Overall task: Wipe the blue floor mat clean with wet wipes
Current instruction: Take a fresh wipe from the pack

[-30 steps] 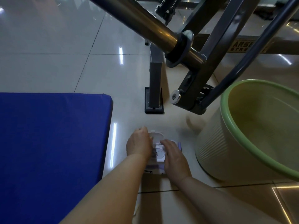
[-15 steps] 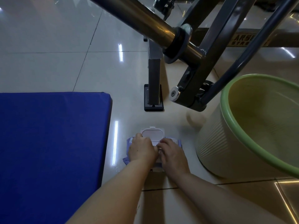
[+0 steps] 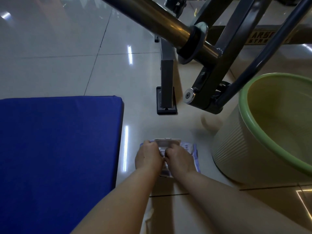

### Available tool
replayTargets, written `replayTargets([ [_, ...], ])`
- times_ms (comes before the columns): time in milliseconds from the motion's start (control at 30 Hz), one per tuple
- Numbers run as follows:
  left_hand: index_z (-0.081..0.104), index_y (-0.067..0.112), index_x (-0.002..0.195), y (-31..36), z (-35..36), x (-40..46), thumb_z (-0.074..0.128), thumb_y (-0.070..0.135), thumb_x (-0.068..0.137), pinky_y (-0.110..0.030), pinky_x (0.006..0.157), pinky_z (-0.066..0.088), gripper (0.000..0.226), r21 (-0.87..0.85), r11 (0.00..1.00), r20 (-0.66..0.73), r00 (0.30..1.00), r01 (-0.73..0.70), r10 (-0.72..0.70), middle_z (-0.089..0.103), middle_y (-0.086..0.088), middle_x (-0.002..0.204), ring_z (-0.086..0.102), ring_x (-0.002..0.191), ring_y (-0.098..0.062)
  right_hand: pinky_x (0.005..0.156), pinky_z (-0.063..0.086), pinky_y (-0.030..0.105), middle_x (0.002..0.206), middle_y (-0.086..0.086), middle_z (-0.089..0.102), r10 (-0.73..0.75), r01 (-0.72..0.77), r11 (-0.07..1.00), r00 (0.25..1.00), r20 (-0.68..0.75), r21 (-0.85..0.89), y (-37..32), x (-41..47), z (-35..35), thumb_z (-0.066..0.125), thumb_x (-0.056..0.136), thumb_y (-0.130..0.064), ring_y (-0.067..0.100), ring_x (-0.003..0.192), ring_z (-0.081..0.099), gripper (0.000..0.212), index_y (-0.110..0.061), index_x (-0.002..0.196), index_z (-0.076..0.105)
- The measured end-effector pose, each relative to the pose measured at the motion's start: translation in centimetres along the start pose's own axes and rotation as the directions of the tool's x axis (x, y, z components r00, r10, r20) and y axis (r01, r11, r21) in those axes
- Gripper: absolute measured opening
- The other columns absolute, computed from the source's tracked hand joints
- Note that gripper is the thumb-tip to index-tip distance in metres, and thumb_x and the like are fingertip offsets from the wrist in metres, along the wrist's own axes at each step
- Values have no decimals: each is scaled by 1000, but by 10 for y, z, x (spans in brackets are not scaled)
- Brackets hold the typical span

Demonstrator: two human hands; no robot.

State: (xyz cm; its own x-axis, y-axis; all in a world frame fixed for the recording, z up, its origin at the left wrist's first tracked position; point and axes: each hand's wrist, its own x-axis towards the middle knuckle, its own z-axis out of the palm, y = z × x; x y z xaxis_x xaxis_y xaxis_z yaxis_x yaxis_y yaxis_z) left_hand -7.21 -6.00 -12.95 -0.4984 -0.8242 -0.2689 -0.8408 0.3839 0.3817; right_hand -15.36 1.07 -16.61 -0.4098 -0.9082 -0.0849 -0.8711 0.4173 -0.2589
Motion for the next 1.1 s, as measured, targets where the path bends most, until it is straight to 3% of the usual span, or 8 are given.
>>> replayTargets([
  [233,60,14,115,-2,0,3,53,13,91,-28,72,43,25,5,1000,25,1000,9,-9,54,-4,114,57,95,-24,66,35,28,110,12,61,8,-8,1000,1000,-14,18,-6,3,-8,57,88,-13,30,97,61,18,-6,102,66],
  [333,60,16,118,-4,2,3,52,10,91,-27,71,42,28,-39,999,22,1000,12,-11,53,-3,116,54,90,-20,49,41,31,84,18,65,-7,9,1000,998,63,-27,-9,-1,-11,83,57,2,34,71,66,22,0,73,68],
  [533,60,31,114,-13,13,8,42,13,93,-20,54,31,33,-247,964,37,995,96,-90,54,4,114,46,72,-7,41,41,26,70,12,64,42,-39,999,995,90,-36,-6,-1,-11,93,26,-4,26,57,63,43,-5,59,65],
  [667,63,30,106,-11,8,6,44,13,89,-24,62,39,30,-222,971,55,996,83,-73,56,3,108,52,77,-16,88,42,36,129,18,48,19,-14,999,994,104,-52,-7,-3,-15,70,77,-4,32,118,49,51,1,124,50],
  [733,63,28,108,-11,6,5,48,14,90,-25,67,42,27,-202,978,54,997,59,-49,56,2,107,55,81,-18,92,38,32,134,16,43,75,-75,997,992,98,5,-4,-4,-18,64,83,-5,28,120,46,52,-2,130,42],
  [900,65,22,115,-12,4,5,52,12,91,-26,73,43,30,-179,984,32,999,4,1,55,-1,116,55,86,-17,45,40,28,71,10,61,40,-38,998,998,-41,46,-4,-9,-16,88,28,0,24,55,60,56,-7,74,58],
  [1000,65,21,115,-12,4,6,54,15,92,-27,77,48,26,-173,985,15,1000,-10,12,57,-1,114,58,89,-17,45,29,27,57,1,57,-9,10,1000,995,-96,12,-1,-12,-14,92,39,-11,18,45,55,50,-16,68,52],
  [1100,67,20,108,-11,4,5,54,14,92,-25,71,44,22,-176,984,8,1000,-12,13,59,-2,110,58,86,-18,47,41,28,62,-2,61,-24,26,999,995,-98,20,-2,-13,-15,91,47,-20,18,53,59,38,-19,67,60],
])
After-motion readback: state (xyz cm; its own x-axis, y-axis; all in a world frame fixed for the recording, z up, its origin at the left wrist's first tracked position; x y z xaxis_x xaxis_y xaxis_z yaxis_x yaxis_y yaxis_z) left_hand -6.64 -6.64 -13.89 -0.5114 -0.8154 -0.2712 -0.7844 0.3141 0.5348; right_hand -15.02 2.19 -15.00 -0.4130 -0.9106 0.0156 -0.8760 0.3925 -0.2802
